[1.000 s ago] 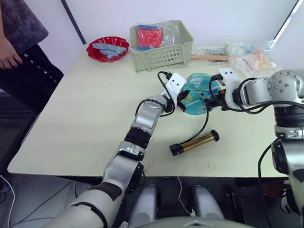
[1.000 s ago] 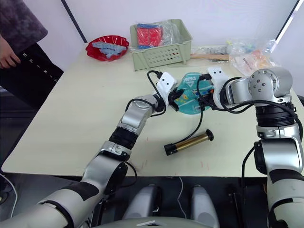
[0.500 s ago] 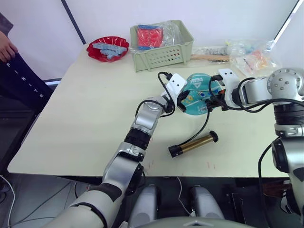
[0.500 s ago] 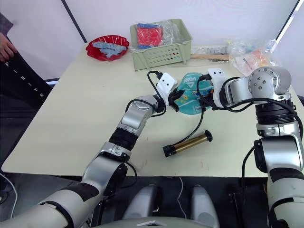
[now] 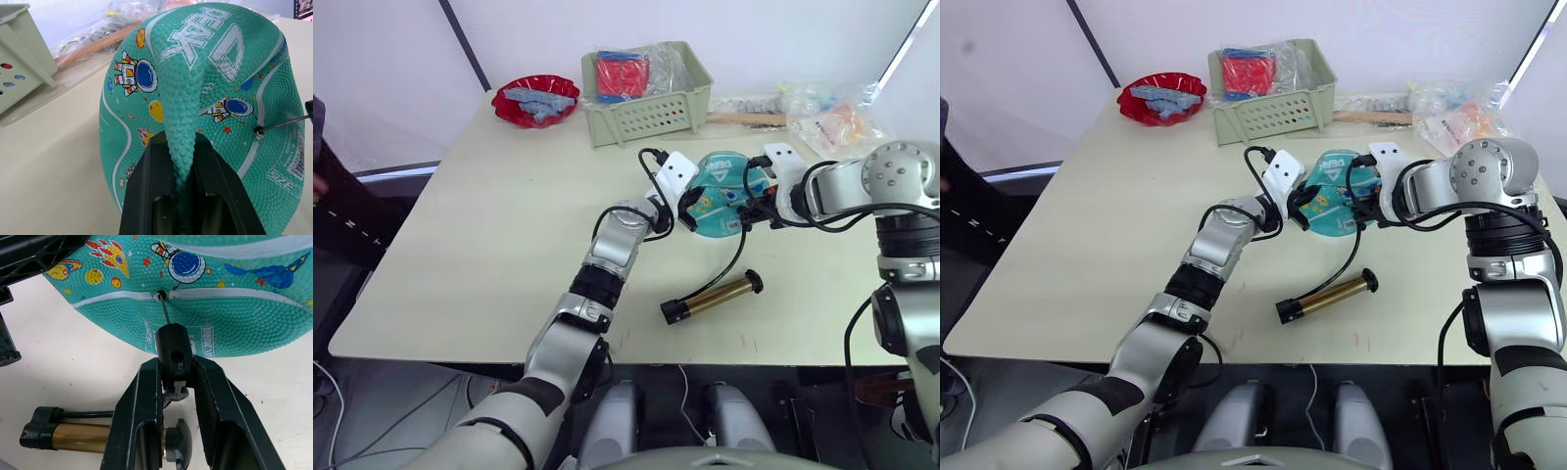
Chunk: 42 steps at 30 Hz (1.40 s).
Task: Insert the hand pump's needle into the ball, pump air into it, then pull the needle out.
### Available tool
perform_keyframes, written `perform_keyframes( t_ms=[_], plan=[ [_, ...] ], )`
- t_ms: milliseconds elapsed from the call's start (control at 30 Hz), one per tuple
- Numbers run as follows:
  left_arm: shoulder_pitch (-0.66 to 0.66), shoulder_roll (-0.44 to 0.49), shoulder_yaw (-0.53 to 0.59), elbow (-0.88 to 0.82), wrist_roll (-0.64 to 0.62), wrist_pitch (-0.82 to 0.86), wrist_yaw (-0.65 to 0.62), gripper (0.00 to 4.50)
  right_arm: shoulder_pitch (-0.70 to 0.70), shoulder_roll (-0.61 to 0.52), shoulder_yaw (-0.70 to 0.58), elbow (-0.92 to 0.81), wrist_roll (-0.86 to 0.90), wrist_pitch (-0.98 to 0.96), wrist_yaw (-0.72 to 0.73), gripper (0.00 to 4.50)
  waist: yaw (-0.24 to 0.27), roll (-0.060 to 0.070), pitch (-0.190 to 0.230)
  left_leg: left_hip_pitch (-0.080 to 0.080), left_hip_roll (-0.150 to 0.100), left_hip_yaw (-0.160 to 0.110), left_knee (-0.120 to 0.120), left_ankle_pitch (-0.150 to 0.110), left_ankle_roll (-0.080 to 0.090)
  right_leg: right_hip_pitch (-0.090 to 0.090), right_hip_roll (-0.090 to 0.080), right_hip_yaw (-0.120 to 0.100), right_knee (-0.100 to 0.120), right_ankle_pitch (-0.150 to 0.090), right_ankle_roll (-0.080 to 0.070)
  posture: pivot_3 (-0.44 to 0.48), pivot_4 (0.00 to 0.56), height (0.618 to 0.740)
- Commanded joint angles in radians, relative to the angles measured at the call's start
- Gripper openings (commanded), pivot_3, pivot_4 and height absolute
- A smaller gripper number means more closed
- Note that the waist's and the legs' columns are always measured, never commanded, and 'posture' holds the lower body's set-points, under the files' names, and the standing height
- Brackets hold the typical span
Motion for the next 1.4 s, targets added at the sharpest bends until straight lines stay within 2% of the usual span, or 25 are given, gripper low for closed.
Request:
perform_keyframes(
  t_ms=[33,500,933,1400],
  plan=[
    [0.007,-0.02,-0.026,-0.029,-0.007,0.004,-0.023,0.01,-0.002,-0.007,-0.006,-0.007,-0.005,0.007,0.002,0.38,0.0,0.0,0.0,0.0,0.0,0.0,0.0,0.0,0.0,0.0,0.0,0.0,0.0,0.0,0.0,0.0,0.15,0.738],
    [0.015,-0.03,-0.039,-0.05,-0.007,0.025,-0.031,0.01,-0.005,0.018,0.069,0.024,-0.031,0.007,0.013,0.38,-0.001,0.0,0.0,0.0,0.0,-0.001,0.0,0.0,0.0,0.0,0.0,-0.001,0.0,0.0,0.0,0.0,0.15,0.738],
    [0.025,-0.029,-0.059,-0.057,0.009,0.026,-0.043,0.01,-0.116,0.06,0.054,0.14,-0.082,0.007,0.015,0.38,-0.007,0.0,0.0,0.0,0.0,-0.001,0.0,0.0,0.0,0.0,0.0,-0.001,0.0,0.0,0.0,0.0,0.15,0.738],
    [0.035,-0.03,-0.069,-0.047,0.036,0.009,-0.054,0.01,-0.245,0.052,0.066,0.223,-0.028,0.007,0.019,0.38,-0.008,0.001,0.0,0.0,0.0,-0.001,0.0,0.0,0.0,0.0,0.0,-0.001,0.0,0.0,0.0,0.0,0.15,0.738]
  ],
)
